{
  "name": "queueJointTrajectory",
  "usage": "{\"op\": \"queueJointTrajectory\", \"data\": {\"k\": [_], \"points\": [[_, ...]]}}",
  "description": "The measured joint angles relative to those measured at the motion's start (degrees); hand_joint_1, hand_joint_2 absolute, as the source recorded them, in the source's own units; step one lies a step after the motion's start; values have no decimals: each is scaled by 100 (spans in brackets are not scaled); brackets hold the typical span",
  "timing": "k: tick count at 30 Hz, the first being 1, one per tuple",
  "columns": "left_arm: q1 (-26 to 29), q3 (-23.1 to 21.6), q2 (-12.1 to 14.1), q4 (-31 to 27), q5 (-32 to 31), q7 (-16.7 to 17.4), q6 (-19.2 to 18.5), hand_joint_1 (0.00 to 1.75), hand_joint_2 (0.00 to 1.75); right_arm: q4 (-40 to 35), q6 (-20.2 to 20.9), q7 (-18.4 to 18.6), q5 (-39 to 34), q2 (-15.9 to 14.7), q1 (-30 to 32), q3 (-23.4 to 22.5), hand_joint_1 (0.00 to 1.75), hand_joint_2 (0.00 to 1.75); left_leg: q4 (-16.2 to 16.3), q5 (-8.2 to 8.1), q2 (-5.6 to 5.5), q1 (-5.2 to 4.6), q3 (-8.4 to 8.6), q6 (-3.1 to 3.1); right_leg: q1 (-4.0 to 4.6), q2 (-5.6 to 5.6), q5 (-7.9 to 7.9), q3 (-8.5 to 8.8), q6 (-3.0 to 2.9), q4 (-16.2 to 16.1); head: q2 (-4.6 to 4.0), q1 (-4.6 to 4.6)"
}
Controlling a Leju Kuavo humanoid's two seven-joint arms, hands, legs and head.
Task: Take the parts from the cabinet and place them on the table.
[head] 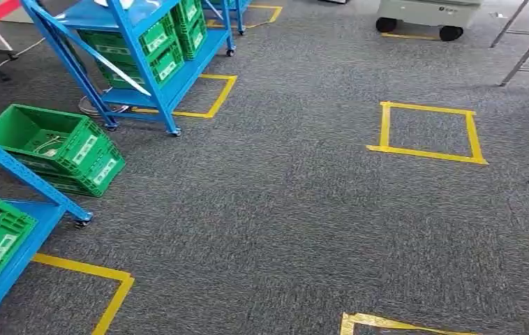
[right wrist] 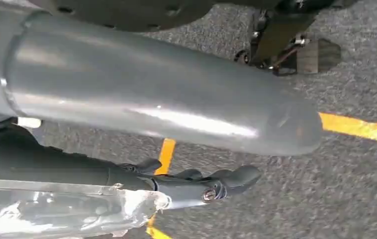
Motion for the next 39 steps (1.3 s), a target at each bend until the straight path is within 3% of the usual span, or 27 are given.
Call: {"op": "queueJointTrajectory", "data": {"k": [2,4,5,7,8,9,10,13,14,15,16,18,19,20,22,23,24,25,28,29,31,32,34,36,37,38,39], "points": [[-36,0,0,0,0,0,0,0,0,0,2,2,-2,0,41,-2,0,0,937,-491,168,1,-430,-27,32,-195,-5,-17,-16,0,0,-17],[-33,0,0,0,0,0,-15,0,0,0,2,4,-7,0,51,-11,0,0,1484,-651,185,1,-656,-36,46,-376,-10,-31,-23,2,0,-17],[-18,0,-4,0,2,0,-22,0,0,0,2,4,-7,0,40,-18,0,0,1359,-519,190,0,-554,-33,49,-458,-11,-30,-22,2,0,-17],[-12,0,-4,0,2,0,-22,0,0,0,2,2,-9,0,20,-30,0,0,492,-77,282,-5,-57,-11,49,-599,-20,-15,-7,3,0,-19],[-20,0,-2,0,0,0,-22,0,0,0,2,0,-9,0,15,-35,0,0,-30,96,516,-15,257,10,49,-661,-32,5,11,6,0,-19],[-41,0,-4,0,2,0,-22,0,0,0,2,-2,-9,0,19,-39,0,0,-326,57,813,-64,415,-1,110,-721,-66,-4,53,30,0,-26],[-65,0,-9,0,2,0,-24,0,0,0,2,-2,-9,0,21,-42,0,0,-332,77,689,-53,393,79,114,-754,-82,-58,82,42,0,-13],[-32,0,2,0,2,0,-22,0,0,0,2,-4,-11,2,-15,-46,0,0,-350,84,486,-76,363,173,103,-966,-98,72,152,16,0,2],[-27,0,0,0,2,0,-22,0,0,-2,2,-4,-9,0,-21,-46,0,0,-366,112,417,-36,367,214,67,-743,-157,21,215,77,0,16],[-31,0,2,0,0,0,-22,0,0,-2,0,-11,-7,0,-18,-48,0,0,-366,124,373,-27,363,240,59,-425,-311,-57,241,284,0,46],[-44,0,-4,0,-2,0,-22,0,0,-2,2,-11,-7,0,-8,-48,0,0,-366,129,308,-24,352,266,47,-273,-536,-239,255,681,0,57],[-58,0,-13,0,-4,0,-26,0,0,0,2,-9,-7,0,24,-61,0,0,-364,134,137,-26,330,286,45,-191,-946,-726,278,1695,0,68],[-50,0,-13,0,-2,0,-26,0,0,0,2,-4,-7,0,38,-70,0,0,-363,137,52,-26,330,286,44,-187,-963,-855,277,1909,0,64],[-40,0,-7,0,17,0,-26,0,0,0,2,-2,-7,0,41,-74,0,0,-358,140,-32,-25,334,282,42,-186,-833,-837,272,1827,0,66],[-38,2,-9,0,61,-9,-26,0,0,0,2,-2,-4,0,29,-81,0,0,-356,152,-205,-16,345,260,20,-142,-322,-481,260,1008,0,61],[-44,0,-11,0,66,-15,-26,0,0,-2,2,-2,-2,0,22,-83,0,0,-354,158,-292,-2,349,236,-8,31,-42,-196,262,413,0,68],[-49,0,-9,0,79,-17,-26,0,0,0,2,-2,-2,0,19,-85,0,0,-348,169,-357,-17,335,194,-41,363,-98,-64,270,127,0,66],[-66,0,-7,0,81,-18,-26,0,0,7,2,-4,-2,2,23,-87,0,0,-329,180,-437,-12,289,155,-47,388,-108,-56,238,49,0,59],[-16,0,-4,2,81,-26,-26,0,0,7,4,4,0,-2,11,-92,0,0,-385,263,-587,45,227,26,13,220,-74,-43,132,87,0,61],[-5,2,2,2,81,-28,-26,0,0,7,4,4,2,0,11,-94,0,0,-373,260,-639,54,207,-5,-34,129,-30,-43,66,25,0,59],[-2,2,2,2,81,-31,-26,0,0,7,7,0,11,0,-4,-94,0,0,21,-64,-53,-5,23,-18,-10,-6,-8,-35,2,8,0,-7],[-27,0,2,2,81,-33,-28,0,0,7,7,0,11,2,13,-94,0,0,501,-327,84,-4,-200,-28,9,-107,-8,-40,-7,8,0,-26],[-49,2,0,2,81,-37,-28,0,0,7,5,7,13,-2,49,-96,0,0,1311,-646,175,-3,-561,-33,37,-320,-21,-50,-27,9,0,-22],[-28,0,-2,2,81,-39,-28,0,0,7,7,7,13,-2,37,-96,0,0,1256,-490,192,-2,-487,-29,47,-468,-23,-50,-28,9,0,-19],[-17,2,-2,2,81,-39,-33,0,0,7,7,7,13,-2,24,-96,0,0,860,-255,219,-7,-257,-15,48,-542,-25,-42,-25,9,0,-22],[-19,2,2,2,81,-42,-52,0,0,7,7,7,15,0,16,-96,0,0,351,-23,323,-17,40,7,48,-610,-31,-27,-16,9,0,-22],[-31,2,2,2,96,-55,-68,0,0,7,7,7,20,0,13,-96,0,0,-106,114,630,-45,314,44,60,-667,-42,-6,4,10,0,-22]]}}
